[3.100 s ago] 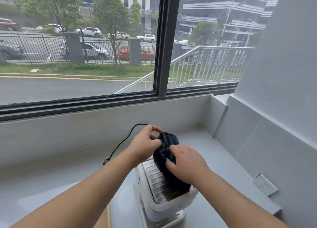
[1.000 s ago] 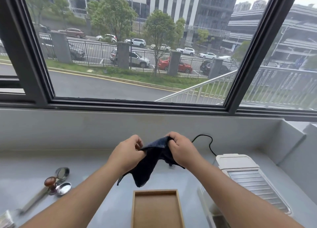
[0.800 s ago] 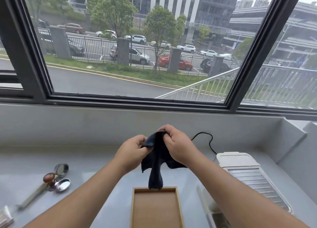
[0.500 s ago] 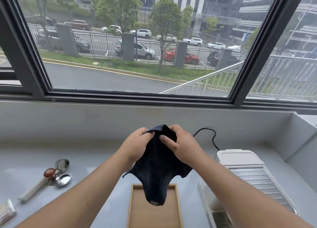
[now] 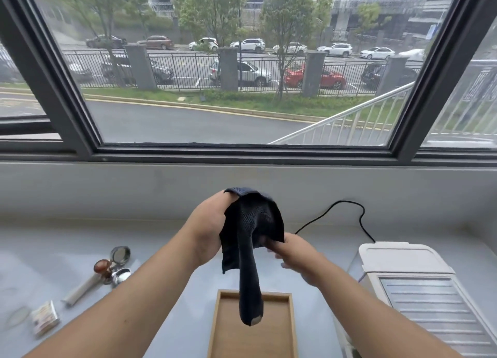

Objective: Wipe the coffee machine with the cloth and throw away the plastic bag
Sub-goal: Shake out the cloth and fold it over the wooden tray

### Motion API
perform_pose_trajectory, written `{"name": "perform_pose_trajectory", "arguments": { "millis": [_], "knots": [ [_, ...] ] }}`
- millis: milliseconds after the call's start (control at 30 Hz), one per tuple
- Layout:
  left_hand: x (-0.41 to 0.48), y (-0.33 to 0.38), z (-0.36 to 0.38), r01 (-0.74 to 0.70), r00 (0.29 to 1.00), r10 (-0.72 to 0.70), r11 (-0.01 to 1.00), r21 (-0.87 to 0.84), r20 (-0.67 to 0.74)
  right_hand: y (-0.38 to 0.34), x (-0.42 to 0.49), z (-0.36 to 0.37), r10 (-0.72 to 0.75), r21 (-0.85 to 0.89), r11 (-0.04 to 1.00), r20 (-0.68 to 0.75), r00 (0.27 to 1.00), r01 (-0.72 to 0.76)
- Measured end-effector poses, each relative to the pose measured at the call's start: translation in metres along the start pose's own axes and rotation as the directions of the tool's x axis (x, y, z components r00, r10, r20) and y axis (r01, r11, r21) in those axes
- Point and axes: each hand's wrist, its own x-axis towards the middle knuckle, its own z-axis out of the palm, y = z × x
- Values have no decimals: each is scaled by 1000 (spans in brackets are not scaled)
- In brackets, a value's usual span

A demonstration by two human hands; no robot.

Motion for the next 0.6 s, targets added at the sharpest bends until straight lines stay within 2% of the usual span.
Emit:
{"name": "perform_pose_trajectory", "arguments": {
  "millis": [100,233,367,467,533,600],
  "knots": [
    [3,9,-1,27,999,-25,995,-98,19,13,6,14,88,135,984,191,978,-115],
    [9,13,-7,37,999,-39,974,-225,-1,16,13,33,46,330,932,295,954,-147],
    [15,8,-22,39,998,-50,970,-241,-41,7,14,37,-52,473,875,313,948,-108],
    [19,3,-37,25,995,-48,973,-230,-93,-2,13,30,-64,514,852,287,956,-97],
    [22,-2,-47,1,986,-29,986,-169,-165,-6,10,22,-48,507,858,235,971,-81],
    [25,-8,-55,16,971,-25,999,-38,-239,-10,8,13,-49,566,822,185,981,-66]
  ]
}}
